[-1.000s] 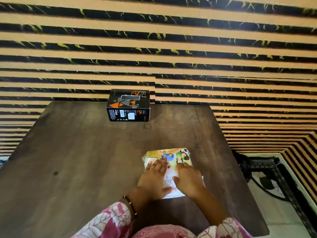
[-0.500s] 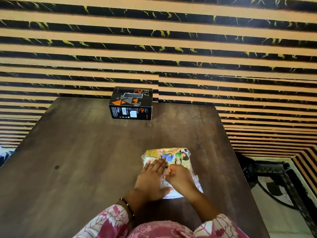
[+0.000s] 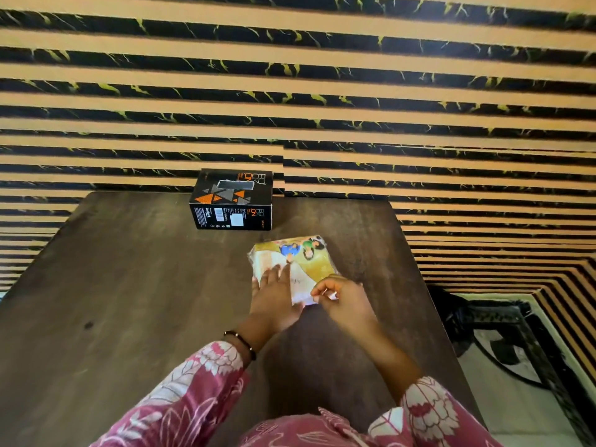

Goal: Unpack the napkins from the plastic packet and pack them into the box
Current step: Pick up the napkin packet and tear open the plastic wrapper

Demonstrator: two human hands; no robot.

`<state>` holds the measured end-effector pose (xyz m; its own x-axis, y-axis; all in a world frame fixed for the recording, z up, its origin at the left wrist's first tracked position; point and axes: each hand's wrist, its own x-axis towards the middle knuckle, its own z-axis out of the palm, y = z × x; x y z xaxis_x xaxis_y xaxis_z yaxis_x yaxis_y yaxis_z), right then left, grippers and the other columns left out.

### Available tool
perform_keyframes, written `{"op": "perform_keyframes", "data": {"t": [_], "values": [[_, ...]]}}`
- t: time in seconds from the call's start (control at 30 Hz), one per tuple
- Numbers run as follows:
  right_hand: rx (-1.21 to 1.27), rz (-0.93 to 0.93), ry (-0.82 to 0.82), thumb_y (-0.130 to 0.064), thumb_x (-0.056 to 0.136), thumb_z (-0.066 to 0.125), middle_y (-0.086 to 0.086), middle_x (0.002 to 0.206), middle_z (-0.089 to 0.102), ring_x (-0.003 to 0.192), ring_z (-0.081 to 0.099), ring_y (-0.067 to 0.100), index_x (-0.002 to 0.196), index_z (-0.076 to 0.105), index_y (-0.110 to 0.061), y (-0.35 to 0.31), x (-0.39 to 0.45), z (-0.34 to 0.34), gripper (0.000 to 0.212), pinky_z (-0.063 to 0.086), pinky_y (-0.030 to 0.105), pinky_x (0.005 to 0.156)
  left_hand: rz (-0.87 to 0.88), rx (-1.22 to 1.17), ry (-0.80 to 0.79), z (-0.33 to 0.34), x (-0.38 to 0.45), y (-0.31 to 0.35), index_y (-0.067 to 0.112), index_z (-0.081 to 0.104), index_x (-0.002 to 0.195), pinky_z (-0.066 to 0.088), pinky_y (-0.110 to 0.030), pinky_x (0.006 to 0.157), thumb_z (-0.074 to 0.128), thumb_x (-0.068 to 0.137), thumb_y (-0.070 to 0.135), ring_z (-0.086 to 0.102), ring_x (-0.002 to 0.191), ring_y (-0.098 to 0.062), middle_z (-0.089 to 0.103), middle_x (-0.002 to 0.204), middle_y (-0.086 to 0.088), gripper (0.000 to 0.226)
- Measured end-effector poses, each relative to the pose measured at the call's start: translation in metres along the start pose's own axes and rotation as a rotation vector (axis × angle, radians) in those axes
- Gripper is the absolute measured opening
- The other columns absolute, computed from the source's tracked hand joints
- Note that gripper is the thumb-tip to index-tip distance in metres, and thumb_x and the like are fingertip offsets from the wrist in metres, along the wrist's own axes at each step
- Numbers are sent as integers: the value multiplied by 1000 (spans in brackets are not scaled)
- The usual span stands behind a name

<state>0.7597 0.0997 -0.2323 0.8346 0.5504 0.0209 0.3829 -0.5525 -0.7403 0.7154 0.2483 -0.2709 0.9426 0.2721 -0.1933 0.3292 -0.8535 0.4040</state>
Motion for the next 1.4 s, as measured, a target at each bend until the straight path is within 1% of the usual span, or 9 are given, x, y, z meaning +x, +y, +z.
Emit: {"op": "perform_keyframes", "data": {"t": [0.2, 0.27, 0.37, 0.47, 0.67, 0.83, 0.93, 1.07, 1.4], "values": [[-288, -192, -109, -9, 81, 55, -3, 99, 72, 95, 62, 16, 91, 70, -20, 35, -35, 10, 21, 48, 29, 83, 129, 9, -228, 1, -33, 6, 28, 33, 138, 19, -56, 112, 51, 75, 62, 37, 133, -25, 43, 142, 1, 74], [-330, -146, -159, -10, 83, 54, -2, 101, 70, 97, 58, 16, 94, 69, -20, 44, -46, 17, 22, 48, 31, 83, 98, 72, -206, 7, -42, 7, 26, 39, 134, 15, -58, 112, 49, 84, 53, 39, 131, -25, 46, 139, -1, 58], [-321, -159, -61, -14, 79, 54, -2, 101, 67, 96, 59, 17, 98, 66, -23, 49, -54, 25, 24, 53, 36, 81, 70, 162, -103, 10, -47, 10, 24, 43, 130, 13, -56, 113, 44, 89, 40, 38, 130, -24, 48, 136, 0, 44], [-406, -170, 67, -19, 72, 62, 1, 107, 64, 96, 61, 22, 107, 58, -25, 48, -57, 29, 35, 54, 35, 78, 69, 228, -17, 9, -46, 10, 24, 46, 126, 21, -49, 109, 44, 89, 40, 41, 126, -24, 50, 132, 0, 40], [-556, -141, 115, -24, 61, 78, 1, 111, 64, 98, 62, 22, 112, 55, -23, 41, -52, 34, 56, 53, 35, 77, 78, 186, 29, 4, -43, 15, 27, 51, 122, 33, -42, 97, 45, 85, 45, 51, 115, -24, 57, 123, 2, 42], [-607, -241, 165, -19, 65, 69, -11, 87, 67, 86, 63, 14, 83, 69, -30, 46, -43, 36, 21, 48, 25, 71, 63, 30, 13, 4, -45, 15, 25, 55, 118, 40, -39, 96, 43, 89, 32, 54, 112, -24, 59, 122, 1, 32], [-635, -316, 138, -21, 67, 64, -16, 79, 69, 81, 63, 11, 76, 72, -31, 53, -47, 37, 15, 47, 24, 72, 29, -127, 8, 4, -45, 11, 26, 60, 111, 44, -41, 96, 41, 89, 23, 57, 110, -22, 63, 120, 2, 29], [-638, -314, 84, -30, 74, 44, -19, 76, 68, 78, 62, 9, 71, 72, -32, 63, -60, 42, 29, 31, 21, 76, 78, 72, -36, 8, -46, 11, 26, 56, 114, 37, -41, 98, 47, 86, 30, 53, 113, -24, 59, 121, 1, 29], [-606, -191, -117, -35, 64, 46, -23, 68, 64, 70, 60, 1, 67, 69, -37, 72, -78, 48, 24, 34, 16, 74, 108, 206, -209, 27, -51, 5, 24, 55, 116, 39, -42, 98, 57, 84, 34, 48, 118, -26, 55, 122, -4, 33]]}}
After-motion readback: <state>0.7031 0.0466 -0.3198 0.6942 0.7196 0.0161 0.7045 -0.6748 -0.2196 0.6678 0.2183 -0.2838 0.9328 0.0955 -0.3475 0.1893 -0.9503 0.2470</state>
